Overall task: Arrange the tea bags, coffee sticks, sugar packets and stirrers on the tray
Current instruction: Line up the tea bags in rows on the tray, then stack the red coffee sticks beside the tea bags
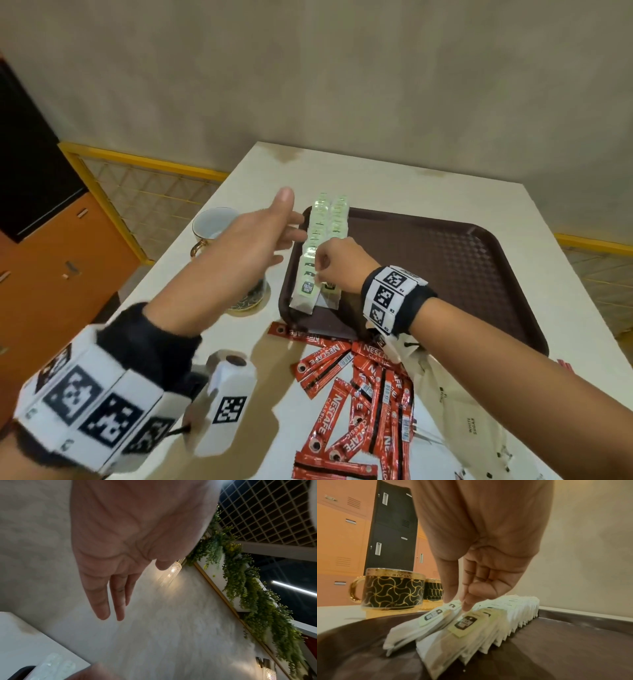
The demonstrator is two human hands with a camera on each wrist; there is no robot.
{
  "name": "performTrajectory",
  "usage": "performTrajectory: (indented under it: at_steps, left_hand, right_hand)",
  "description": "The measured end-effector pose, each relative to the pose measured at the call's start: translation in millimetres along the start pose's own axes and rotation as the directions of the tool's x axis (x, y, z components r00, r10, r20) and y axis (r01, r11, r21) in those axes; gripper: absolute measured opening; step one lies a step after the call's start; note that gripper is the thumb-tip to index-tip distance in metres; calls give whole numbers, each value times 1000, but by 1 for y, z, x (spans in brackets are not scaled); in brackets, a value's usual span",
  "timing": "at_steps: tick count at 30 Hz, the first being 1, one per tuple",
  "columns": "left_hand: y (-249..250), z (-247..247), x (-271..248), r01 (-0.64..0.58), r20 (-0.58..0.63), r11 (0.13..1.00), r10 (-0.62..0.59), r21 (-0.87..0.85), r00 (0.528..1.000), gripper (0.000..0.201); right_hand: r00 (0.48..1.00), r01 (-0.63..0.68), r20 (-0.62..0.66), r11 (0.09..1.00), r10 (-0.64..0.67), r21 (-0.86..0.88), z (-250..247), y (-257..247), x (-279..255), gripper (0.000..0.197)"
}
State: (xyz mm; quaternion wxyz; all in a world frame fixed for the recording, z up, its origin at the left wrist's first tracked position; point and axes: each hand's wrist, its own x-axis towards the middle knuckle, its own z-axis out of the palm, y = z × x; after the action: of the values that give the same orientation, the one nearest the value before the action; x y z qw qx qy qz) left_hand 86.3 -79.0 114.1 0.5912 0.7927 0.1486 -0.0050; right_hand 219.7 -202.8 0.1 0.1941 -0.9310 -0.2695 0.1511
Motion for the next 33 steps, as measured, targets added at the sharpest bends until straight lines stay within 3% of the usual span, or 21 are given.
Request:
performTrajectory:
  at_steps: [4,9,13,19,22,25,30,33]
  left_hand:
    - [-28,8,-23,-9,144,980,-20,198,989,37]
    - [-56,27,-22,-43,355,884,-141,465,924,34]
    - [-72,36,-13,-114,417,826,-155,552,896,34]
    - [-88,36,-18,-216,443,739,-122,638,888,37]
    - [-89,39,-22,-318,492,652,-97,688,865,45]
    - [-96,55,-21,-437,535,541,-30,719,844,48]
    - [-108,80,-21,-527,556,345,16,777,831,43]
    - [-116,79,-23,-519,542,318,17,794,840,37]
  right_hand:
    - [999,24,45,999,-23,-23,7,0,3,11]
    - [999,18,-36,1000,-18,5,6,2,9,18]
    - [997,33,72,999,-30,-40,1,-1,5,26]
    - [995,96,-21,995,-95,30,-40,-8,-65,19]
    - [992,-14,122,992,29,-125,-46,0,-119,27]
    - [929,-125,293,936,227,-329,-27,12,-150,45]
    - [936,-125,246,892,251,-434,14,14,-168,61]
    - [946,-88,250,906,206,-413,27,8,-175,61]
